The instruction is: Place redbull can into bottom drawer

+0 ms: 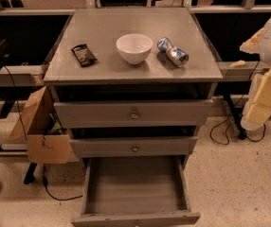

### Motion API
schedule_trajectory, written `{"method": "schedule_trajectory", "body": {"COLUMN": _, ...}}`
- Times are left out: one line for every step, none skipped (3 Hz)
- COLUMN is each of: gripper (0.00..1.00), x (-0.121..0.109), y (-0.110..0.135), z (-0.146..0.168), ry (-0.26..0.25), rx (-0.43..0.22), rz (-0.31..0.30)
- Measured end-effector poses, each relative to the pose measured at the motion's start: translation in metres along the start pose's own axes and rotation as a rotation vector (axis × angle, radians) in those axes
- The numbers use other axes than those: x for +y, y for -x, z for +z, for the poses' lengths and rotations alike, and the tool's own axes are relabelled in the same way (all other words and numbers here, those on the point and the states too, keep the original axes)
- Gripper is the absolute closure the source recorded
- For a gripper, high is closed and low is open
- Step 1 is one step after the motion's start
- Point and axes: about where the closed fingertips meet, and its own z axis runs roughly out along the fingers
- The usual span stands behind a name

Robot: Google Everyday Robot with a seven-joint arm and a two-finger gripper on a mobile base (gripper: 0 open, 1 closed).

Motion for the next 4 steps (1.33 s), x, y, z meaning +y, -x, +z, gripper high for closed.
{"method": "schedule_trajectory", "body": {"gripper": 0.0, "x": 0.0, "y": 0.0, "z": 0.0, "ry": 0.0, "rx": 0.0, "rz": 0.0}}
{"method": "schedule_trajectory", "body": {"gripper": 0.0, "x": -0.018, "y": 0.01, "z": -0.002, "ry": -0.023, "rx": -0.061, "rz": 0.042}}
{"method": "schedule_trajectory", "body": {"gripper": 0.0, "x": -0.055, "y": 0.03, "z": 0.012, "ry": -0.057, "rx": -0.149, "rz": 0.103}}
{"method": "schedule_trajectory", "body": {"gripper": 0.0, "x": -0.101, "y": 0.051, "z": 0.04, "ry": -0.085, "rx": -0.237, "rz": 0.212}}
